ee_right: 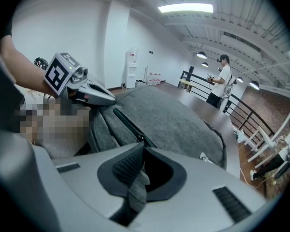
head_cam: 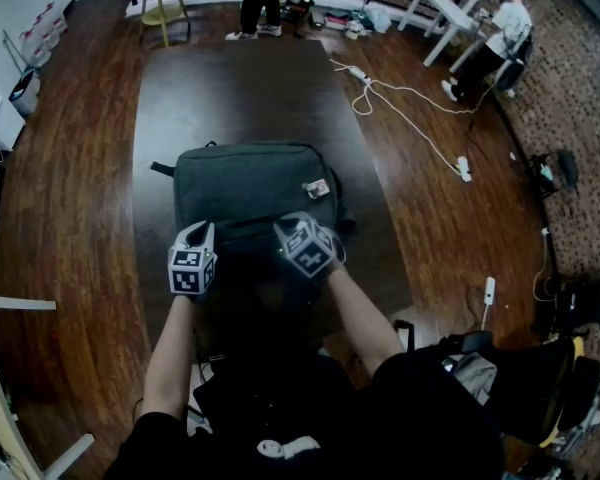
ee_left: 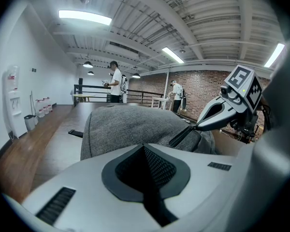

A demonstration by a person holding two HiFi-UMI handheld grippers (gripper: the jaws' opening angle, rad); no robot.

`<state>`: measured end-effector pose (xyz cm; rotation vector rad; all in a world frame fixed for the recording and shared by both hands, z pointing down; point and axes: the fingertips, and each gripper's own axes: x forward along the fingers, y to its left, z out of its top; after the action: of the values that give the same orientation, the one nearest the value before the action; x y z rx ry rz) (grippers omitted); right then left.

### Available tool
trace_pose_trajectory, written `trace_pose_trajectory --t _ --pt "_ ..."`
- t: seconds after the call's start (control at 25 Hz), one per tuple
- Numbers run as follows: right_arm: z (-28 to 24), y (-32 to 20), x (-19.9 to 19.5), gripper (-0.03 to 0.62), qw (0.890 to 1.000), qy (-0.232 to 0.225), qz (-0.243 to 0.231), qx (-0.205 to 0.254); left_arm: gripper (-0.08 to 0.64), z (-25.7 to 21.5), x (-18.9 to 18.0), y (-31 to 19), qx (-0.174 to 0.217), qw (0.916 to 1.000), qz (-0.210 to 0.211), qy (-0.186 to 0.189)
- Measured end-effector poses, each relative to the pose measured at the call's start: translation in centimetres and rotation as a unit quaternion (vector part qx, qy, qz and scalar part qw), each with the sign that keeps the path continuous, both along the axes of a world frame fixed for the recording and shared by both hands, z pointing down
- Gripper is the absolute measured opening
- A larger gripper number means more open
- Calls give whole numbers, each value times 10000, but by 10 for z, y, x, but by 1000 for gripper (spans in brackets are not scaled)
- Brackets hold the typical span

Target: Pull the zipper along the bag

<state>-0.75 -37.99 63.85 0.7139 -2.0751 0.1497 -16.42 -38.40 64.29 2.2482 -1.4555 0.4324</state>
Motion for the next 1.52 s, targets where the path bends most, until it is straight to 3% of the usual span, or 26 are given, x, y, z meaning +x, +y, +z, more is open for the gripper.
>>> trace_pose_trajectory --t 1.52 --pt "1 -8 27 21 9998 33 208 33 0 -2 0 0 6 10000 47 49"
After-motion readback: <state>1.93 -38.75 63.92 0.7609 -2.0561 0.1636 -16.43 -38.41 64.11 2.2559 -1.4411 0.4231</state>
